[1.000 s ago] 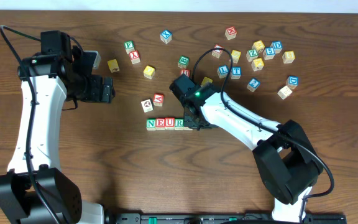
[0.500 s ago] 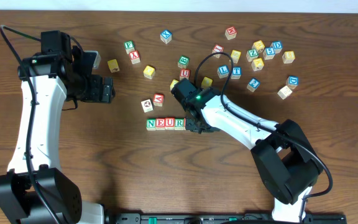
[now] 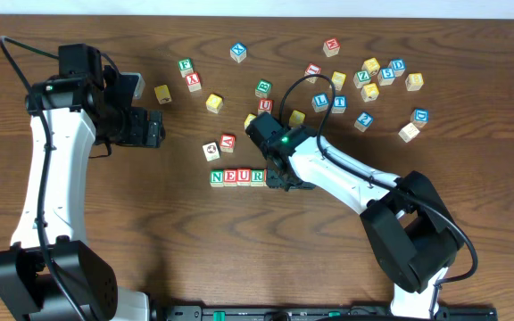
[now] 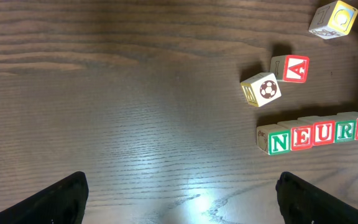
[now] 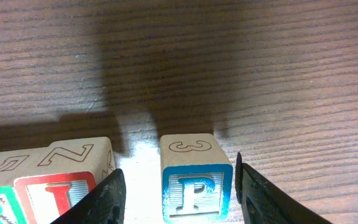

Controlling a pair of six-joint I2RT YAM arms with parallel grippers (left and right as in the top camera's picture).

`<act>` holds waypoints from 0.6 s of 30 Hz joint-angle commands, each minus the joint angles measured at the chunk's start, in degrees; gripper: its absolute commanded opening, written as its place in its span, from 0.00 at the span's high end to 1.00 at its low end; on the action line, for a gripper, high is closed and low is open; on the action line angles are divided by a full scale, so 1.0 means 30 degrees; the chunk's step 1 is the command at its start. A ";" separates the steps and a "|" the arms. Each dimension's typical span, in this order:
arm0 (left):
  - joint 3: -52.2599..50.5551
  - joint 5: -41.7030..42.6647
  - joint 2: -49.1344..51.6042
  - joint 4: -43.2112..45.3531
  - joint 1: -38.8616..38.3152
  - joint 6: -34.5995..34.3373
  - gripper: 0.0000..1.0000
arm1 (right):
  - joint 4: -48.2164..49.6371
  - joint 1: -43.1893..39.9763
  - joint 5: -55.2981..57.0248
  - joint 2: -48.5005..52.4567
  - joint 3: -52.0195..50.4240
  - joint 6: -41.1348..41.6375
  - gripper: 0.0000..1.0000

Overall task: Spell out NEURIPS
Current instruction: 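Lift the right gripper up away from the P block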

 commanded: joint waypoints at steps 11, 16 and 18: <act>0.0372 0.0211 -0.0277 -0.0109 -0.0007 0.0240 0.05 | 0.0197 -0.1304 0.0794 0.0029 0.0816 -0.0211 0.49; 0.0372 0.0211 -0.0277 -0.0109 0.0000 0.0240 0.05 | 0.0306 -0.2069 0.1603 0.0029 0.1020 -0.0328 0.49; 0.0372 0.0211 -0.0277 -0.0117 -0.0007 0.0248 0.05 | 0.0444 -0.2368 0.2025 0.0029 0.1027 -0.0321 0.48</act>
